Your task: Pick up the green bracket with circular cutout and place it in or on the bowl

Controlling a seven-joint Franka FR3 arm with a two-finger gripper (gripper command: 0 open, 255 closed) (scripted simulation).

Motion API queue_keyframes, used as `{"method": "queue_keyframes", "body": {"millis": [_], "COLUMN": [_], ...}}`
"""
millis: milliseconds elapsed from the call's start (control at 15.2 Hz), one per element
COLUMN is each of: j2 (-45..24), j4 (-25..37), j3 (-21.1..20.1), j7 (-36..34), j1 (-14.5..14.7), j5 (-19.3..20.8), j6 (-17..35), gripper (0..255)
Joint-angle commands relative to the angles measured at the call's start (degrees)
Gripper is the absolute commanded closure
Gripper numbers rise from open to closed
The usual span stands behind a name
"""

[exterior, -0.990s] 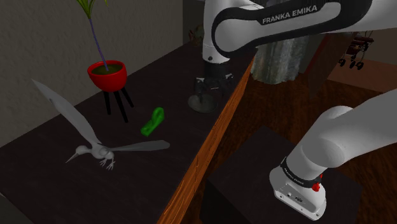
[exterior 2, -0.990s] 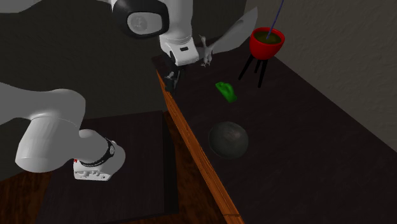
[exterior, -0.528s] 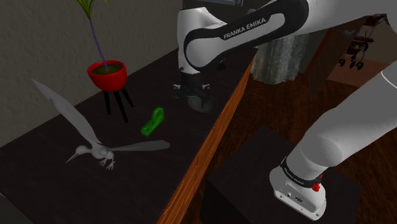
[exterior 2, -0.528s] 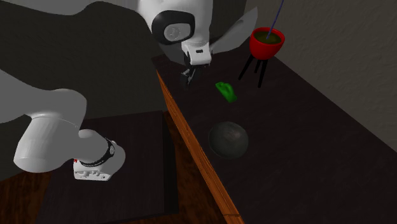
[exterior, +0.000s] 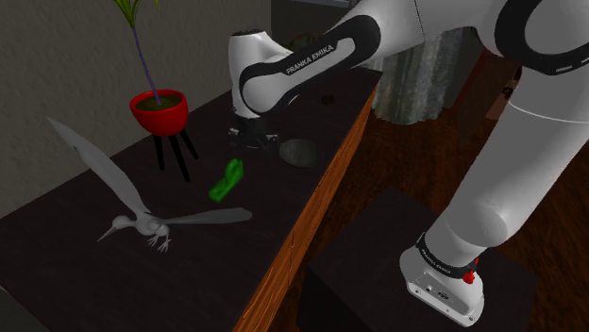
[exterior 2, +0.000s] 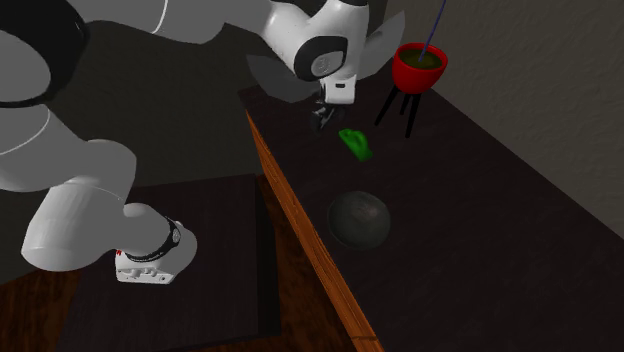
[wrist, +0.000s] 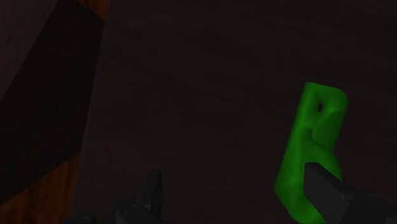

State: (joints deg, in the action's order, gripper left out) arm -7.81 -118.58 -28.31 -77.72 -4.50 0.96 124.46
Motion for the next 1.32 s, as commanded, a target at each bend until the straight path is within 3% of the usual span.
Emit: {"method": "queue_keyframes", "body": {"millis": [0,462,1254], "j2": [-5.03,-20.89,-24.21], "j4": [3.72,20.07,18.97], "j3": [0.54,5.35,6.33], "j7": [-5.61,-19.58,-20.46], "j1": [1.07,6.13,6.99], "j5": [2.72,8.71,10.13], "j6": [1.18,1.13,5.42], "gripper": [0,0,0]}}
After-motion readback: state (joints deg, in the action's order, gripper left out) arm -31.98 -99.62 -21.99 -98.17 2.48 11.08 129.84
